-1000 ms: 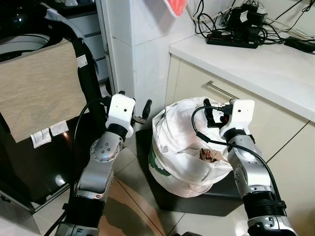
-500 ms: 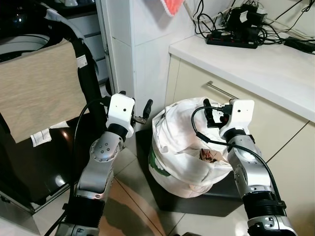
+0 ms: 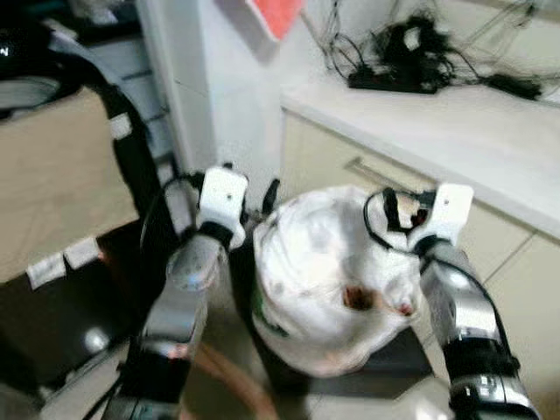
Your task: Clothes washing
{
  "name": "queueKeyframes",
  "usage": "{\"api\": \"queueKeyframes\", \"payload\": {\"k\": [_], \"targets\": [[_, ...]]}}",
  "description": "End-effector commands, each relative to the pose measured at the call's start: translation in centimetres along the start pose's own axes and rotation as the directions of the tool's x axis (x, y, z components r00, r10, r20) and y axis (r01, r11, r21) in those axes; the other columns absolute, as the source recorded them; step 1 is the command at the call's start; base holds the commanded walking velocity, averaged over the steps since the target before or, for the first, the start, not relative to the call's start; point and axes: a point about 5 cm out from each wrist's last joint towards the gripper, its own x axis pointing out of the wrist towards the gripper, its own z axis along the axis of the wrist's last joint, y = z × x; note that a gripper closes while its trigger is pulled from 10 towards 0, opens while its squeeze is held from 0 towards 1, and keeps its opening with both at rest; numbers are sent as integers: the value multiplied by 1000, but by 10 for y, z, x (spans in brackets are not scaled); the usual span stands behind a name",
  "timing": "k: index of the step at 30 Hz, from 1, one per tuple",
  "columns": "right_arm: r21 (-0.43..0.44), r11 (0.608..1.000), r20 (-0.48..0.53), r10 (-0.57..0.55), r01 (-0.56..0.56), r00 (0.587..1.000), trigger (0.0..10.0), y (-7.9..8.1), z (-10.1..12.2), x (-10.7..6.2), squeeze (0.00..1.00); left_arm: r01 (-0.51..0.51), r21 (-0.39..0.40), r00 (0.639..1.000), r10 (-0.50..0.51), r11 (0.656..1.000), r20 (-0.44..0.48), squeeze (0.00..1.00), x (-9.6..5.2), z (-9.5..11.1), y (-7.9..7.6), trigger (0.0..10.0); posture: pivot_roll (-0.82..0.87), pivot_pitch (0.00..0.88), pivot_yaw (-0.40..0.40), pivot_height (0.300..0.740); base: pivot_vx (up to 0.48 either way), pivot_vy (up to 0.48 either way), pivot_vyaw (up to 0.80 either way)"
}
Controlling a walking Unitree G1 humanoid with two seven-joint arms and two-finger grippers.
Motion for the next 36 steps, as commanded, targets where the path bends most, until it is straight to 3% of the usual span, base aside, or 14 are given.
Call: {"api": "queueKeyframes", "payload": {"k": [1, 4, 5, 7, 16, 21, 25, 33, 34, 36], "targets": [[22, 999, -79, 42, -40, 996, 10000, 8, -3, 8, 0, -4, -5, 1000, 4, 1000, 5, 0, 0, 3, 4, 10000, -62, 0, -48, 740, 472, 0, 0], [-4, 998, -93, 55, -55, 994, 10000, 7, -3, 9, 0, -7, 0, 1000, 7, 1000, 4, 0, 0, 3, 4, 10000, -62, 0, -45, 740, 470, 0, 0], [-48, 996, -160, 71, -80, 984, 10000, 5, -9, 12, 0, -28, 13, 1000, 29, 1000, -8, 0, 1, 2, 6, 10000, -63, 0, -44, 740, 0, 0, 0], [-58, 995, -209, 71, -85, 975, 10000, 3, -13, 13, 0, -48, 22, 999, 49, 999, -21, 0, 2, 1, 8, 10000, -63, 0, -44, 740, 0, 0, 0], [129, 992, -332, 47, -4, 942, 10000, -1, -27, 21, 0, -60, 34, 998, 61, 998, -24, 0, -8, 6, 17, 10000, -18, 0, -23, 740, 0, 0, 0], [156, 987, -381, 31, 32, 924, 10000, -5, -35, 22, 0, -61, 55, 997, 63, 997, -38, 0, -16, 9, 24, 10000, 14, 0, -6, 740, 0, 0, 0], [60, 998, -398, 6, 19, 917, 10000, -5, -41, 23, 0, -66, 100, 995, 73, 993, -62, 0, -33, 16, 35, 10000, 86, 32, 2, 740, 0, 0, 0], [14, 998, -434, -53, 65, 899, 10000, -6, -50, 20, 0, -70, 116, 991, 83, 991, -104, 0, -55, 20, 38, 10000, 145, 91, 7, 740, 0, 0, 0], [-42, 996, -418, -86, 75, 905, 10000, -8, -51, 19, 0, -68, 118, 990, 82, 991, -117, 0, -61, 21, 38, 10000, 168, 112, 17, 740, 0, 0, 0], [-59, 996, -409, -87, 69, 908, 10000, -6, -53, 19, 0, -61, 121, 989, 77, 991, -129, 0, -65, 22, 38, 10000, 180, 123, 23, 740, 0, 0, 0]]}}
